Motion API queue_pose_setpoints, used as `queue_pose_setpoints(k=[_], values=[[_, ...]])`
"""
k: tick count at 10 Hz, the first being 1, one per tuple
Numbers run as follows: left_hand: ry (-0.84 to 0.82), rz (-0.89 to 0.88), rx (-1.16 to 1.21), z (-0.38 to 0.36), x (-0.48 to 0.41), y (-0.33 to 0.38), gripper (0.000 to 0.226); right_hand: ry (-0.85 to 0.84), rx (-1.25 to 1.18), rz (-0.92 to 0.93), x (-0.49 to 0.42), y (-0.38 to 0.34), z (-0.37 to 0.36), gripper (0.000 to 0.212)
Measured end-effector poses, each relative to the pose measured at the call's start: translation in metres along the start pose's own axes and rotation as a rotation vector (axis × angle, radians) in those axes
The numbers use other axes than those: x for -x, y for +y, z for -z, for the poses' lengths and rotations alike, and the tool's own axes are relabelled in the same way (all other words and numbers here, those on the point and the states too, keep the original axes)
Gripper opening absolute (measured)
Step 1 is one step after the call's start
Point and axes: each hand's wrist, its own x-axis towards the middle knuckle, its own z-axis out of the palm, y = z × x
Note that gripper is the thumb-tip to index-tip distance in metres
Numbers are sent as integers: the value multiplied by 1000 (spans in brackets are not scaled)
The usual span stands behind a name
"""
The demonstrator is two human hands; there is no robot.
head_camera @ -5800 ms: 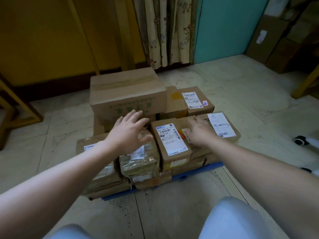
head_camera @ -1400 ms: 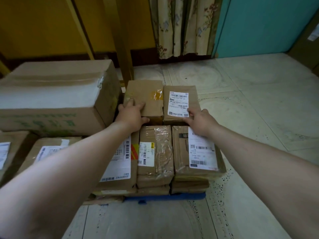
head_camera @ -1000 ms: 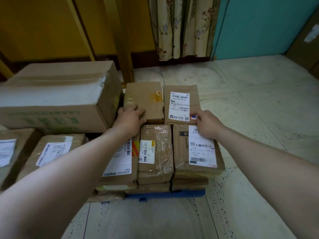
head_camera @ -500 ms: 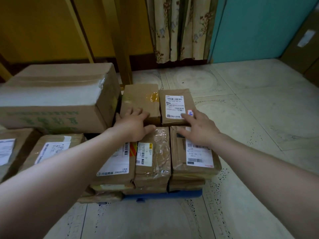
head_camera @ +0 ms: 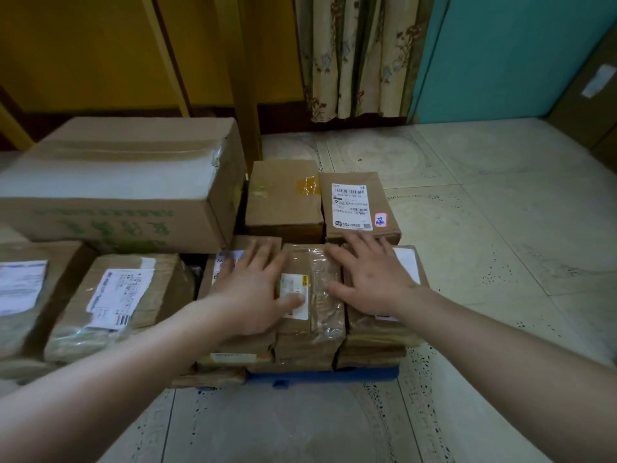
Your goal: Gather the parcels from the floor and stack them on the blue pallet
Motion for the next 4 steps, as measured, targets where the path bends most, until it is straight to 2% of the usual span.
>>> queue_pose_setpoints(k=[1, 3, 4], values=[[8, -31, -73, -13, 5, -5, 88, -79, 13, 18, -4, -9, -3, 78], [-31, -15, -5, -14, -10, -8, 81, -108, 5, -66, -11, -21, 3, 72], [-113, -21, 89, -2, 12, -4, 80, -159, -73, -149, 3, -37, 24, 73]])
